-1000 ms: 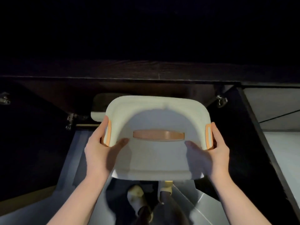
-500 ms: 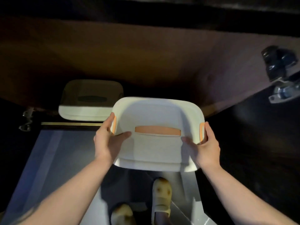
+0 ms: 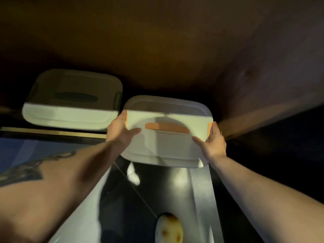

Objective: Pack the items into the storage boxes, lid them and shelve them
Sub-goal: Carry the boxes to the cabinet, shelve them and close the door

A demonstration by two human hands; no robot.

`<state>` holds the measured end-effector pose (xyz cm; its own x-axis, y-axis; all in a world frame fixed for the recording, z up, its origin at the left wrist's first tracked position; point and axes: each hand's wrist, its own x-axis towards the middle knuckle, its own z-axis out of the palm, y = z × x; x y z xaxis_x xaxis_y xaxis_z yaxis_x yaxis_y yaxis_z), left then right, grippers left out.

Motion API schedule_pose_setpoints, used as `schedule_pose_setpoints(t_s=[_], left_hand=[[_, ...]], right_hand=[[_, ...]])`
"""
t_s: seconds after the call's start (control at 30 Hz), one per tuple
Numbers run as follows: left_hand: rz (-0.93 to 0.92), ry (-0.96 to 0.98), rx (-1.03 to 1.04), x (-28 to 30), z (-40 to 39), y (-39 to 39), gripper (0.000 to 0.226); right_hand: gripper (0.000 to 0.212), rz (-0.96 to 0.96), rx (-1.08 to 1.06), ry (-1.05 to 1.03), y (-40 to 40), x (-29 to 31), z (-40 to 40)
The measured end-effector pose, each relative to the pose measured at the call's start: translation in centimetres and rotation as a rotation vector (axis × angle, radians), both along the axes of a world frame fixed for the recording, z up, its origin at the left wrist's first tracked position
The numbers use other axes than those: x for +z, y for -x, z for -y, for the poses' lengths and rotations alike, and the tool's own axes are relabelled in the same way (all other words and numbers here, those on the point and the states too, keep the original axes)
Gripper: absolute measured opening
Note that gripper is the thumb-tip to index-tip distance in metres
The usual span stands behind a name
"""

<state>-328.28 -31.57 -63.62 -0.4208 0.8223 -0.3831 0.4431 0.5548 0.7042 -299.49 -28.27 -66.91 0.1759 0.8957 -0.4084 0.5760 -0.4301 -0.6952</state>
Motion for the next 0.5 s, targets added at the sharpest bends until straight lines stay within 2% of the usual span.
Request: schedule_pose_setpoints(t_s=[0.07, 0.2, 0.27, 0.3, 0.37, 0.43, 0.5], left_hand=[[-0.039, -0.023, -0.047, -0.6, -0.5, -0.3, 0.074], [-0.084, -0.007, -0.051, -1.5, -2.4, 0.0, 0.066], [-0.137, 0.044, -0.097, -2.1, -3.0, 0.3, 0.065], [-0.227, 0.056, -0.167, -2.1, -2.9, 0.2, 0.064], [-0.437, -0.021, -0.370, -2.3, -2.0, -0.2, 0.067], [-0.419, -0.125, -0.570, -2.2, 0.0, -0.7, 0.080], [-0.357, -0.160, -0.689, -2.3, 1.8, -0.7, 0.088]], right_hand=[[0.108, 0.020, -0.005, 0.001, 0.1, -1.2, -0.4], [0.061, 0.090, 0.014, -0.069, 0.9, -0.4, -2.4], [0.065, 0.144, 0.019, -0.060, 1.2, -0.1, -4.0], [0.065, 0.211, 0.058, -0.051, 1.7, 0.5, -4.3], [0.058, 0.352, 0.232, -0.097, 3.0, 1.3, -3.8], [0.054, 0.318, 0.455, -0.202, 4.8, 2.2, -1.8], [0.067, 0.295, 0.675, -0.198, 6.0, 2.6, 0.9]])
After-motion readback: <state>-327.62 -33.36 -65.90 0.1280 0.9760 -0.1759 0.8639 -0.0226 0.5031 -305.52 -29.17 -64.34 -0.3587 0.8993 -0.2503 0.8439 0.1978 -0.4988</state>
